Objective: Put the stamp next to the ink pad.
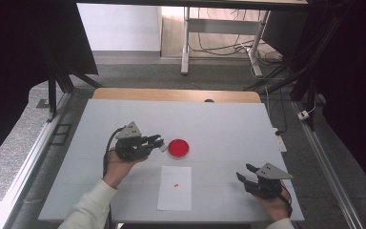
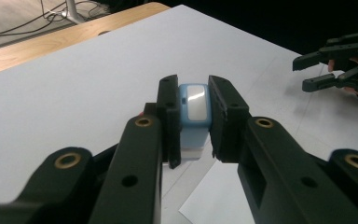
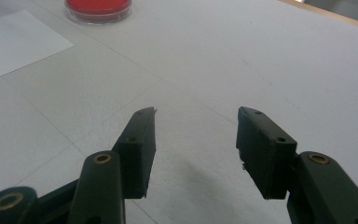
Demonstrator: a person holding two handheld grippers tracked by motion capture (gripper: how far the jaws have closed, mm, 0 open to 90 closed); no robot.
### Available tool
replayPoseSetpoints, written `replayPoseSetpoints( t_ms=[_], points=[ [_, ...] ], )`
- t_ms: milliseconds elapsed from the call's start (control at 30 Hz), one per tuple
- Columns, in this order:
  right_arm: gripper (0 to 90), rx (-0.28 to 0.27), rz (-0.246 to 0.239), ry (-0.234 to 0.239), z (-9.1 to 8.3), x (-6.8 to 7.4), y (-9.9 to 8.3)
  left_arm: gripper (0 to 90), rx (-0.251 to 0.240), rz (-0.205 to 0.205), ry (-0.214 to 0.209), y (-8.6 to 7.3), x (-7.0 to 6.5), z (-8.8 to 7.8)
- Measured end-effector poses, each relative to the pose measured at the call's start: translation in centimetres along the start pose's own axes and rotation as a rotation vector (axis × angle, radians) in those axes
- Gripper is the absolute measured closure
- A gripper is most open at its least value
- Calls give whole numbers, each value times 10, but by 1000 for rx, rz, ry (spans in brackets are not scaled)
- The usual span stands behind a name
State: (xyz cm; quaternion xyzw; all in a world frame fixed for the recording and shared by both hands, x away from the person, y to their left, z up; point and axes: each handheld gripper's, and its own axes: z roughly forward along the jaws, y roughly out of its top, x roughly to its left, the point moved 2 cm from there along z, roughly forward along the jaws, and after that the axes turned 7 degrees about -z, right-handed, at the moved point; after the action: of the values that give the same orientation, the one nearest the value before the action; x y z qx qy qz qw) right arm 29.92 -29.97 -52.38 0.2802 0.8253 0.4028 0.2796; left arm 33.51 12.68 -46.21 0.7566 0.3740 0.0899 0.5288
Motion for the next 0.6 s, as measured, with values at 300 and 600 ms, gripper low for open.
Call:
replayPoseSetpoints(
  t_ms=[300,600],
  points=[
    [466,11,0,-5,1,-1,-1,747,20,9,69,-2,12,10],
    [466,24,-8,-10,3,-1,-1,747,100,-10,124,-12,31,34]
  ],
)
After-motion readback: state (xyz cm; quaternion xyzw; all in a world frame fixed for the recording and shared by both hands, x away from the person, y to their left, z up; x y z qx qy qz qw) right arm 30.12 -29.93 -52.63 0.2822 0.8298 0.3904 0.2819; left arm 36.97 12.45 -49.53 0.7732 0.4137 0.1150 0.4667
